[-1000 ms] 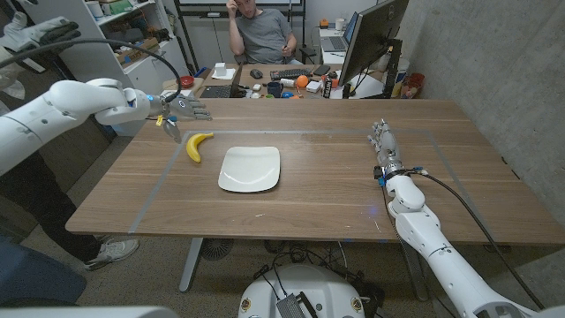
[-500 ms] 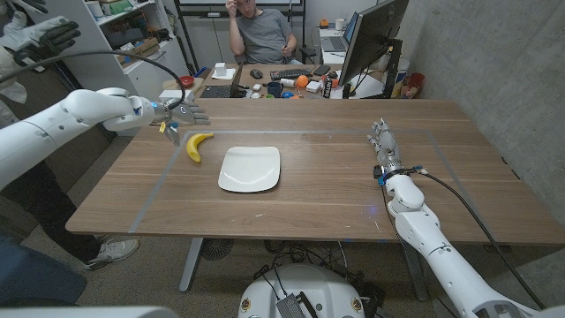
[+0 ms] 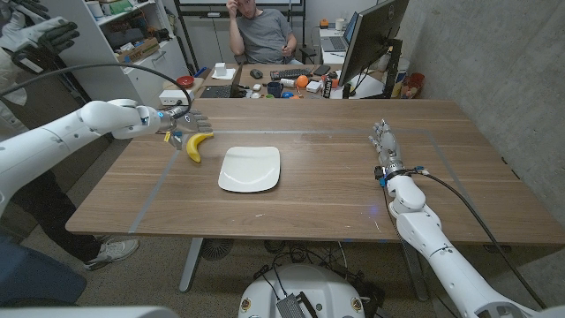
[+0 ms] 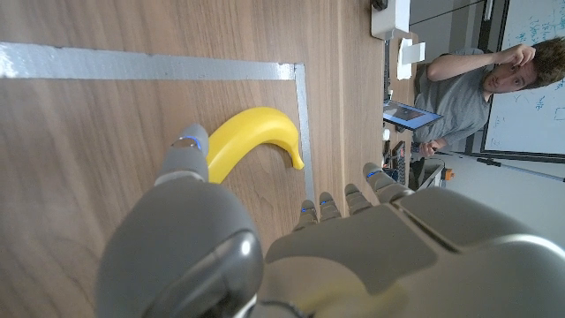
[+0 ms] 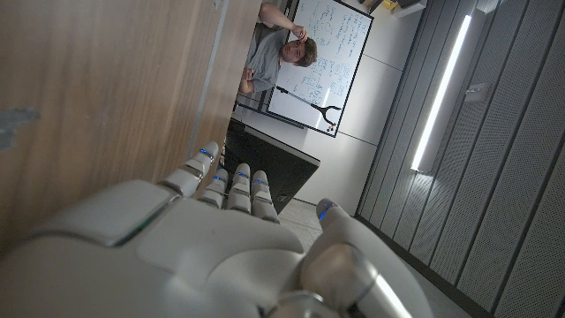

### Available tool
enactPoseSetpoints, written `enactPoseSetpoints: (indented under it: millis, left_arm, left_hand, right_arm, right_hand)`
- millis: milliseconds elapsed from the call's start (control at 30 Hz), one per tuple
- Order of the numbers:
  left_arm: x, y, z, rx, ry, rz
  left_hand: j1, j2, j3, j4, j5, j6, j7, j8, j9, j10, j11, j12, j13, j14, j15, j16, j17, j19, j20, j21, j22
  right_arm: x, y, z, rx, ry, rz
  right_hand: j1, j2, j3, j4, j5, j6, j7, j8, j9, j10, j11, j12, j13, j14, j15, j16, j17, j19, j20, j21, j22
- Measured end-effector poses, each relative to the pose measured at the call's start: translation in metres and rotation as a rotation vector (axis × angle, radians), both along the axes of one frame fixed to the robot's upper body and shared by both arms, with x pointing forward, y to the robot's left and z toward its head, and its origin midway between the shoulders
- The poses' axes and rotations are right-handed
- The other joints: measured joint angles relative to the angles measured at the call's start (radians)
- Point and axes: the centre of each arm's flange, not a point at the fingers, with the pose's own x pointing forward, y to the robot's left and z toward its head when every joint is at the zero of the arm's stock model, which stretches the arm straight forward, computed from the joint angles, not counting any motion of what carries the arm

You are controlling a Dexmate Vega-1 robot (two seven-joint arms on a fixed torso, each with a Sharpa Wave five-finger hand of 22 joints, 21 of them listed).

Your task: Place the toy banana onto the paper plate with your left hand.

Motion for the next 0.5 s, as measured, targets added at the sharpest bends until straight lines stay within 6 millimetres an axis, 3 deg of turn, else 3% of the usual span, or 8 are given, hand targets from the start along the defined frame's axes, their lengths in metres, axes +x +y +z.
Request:
enactPoseSetpoints:
  millis: [500]
  left_arm:
    - [0.006,0.003,-0.017,0.114,-0.033,0.014]
  left_hand:
    - [0.034,0.018,-0.008,0.0,0.016,0.0,0.007,0.0,0.0,0.0,0.0,0.005,0.0,0.001,-0.01,0.0,0.0,0.019,-0.007,0.008,0.0]
  right_arm:
    - [-0.004,-0.005,-0.002,0.001,-0.007,-0.01]
  right_hand:
    - [0.0,0.0,0.0,0.0,0.004,0.0,0.0,0.0,0.0,0.006,0.005,0.0,0.0,0.0,0.0,0.0,0.0,0.0,0.0,0.0,0.0]
